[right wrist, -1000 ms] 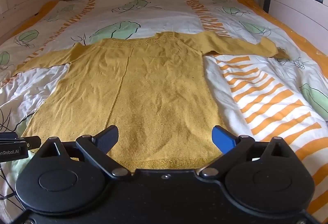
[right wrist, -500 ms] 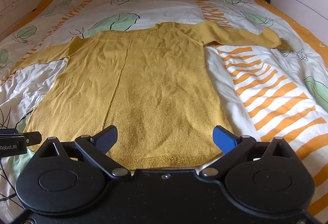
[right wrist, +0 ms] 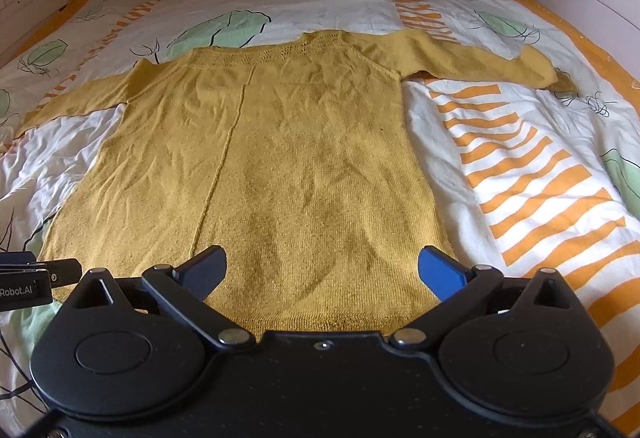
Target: Fold small clothes
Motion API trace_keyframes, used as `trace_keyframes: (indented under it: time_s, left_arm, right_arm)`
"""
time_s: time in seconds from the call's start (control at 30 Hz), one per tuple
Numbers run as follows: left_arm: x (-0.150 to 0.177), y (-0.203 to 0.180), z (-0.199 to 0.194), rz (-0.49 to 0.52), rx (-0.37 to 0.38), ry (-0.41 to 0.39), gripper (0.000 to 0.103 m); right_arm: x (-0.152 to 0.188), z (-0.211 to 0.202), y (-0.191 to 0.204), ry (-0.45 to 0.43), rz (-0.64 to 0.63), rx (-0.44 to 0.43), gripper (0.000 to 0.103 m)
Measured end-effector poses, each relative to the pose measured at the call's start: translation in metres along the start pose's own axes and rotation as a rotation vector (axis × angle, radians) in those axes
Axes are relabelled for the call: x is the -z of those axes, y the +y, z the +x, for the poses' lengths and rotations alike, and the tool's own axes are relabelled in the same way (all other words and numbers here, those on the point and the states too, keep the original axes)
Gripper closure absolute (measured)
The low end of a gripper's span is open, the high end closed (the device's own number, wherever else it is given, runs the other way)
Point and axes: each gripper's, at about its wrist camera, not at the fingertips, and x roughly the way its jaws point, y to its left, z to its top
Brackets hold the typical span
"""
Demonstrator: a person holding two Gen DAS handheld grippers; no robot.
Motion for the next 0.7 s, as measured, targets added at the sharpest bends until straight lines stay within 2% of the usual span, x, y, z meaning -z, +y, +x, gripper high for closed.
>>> trace_keyframes:
  time_s: [0.7]
  left_arm:
    - [-0.008, 0.006, 0.014, -0.002, -0.006, 0.036, 0.041]
  right_arm:
    - [-0.009, 0.015, 0.007, 0.032, -0.006, -0.004, 0.001]
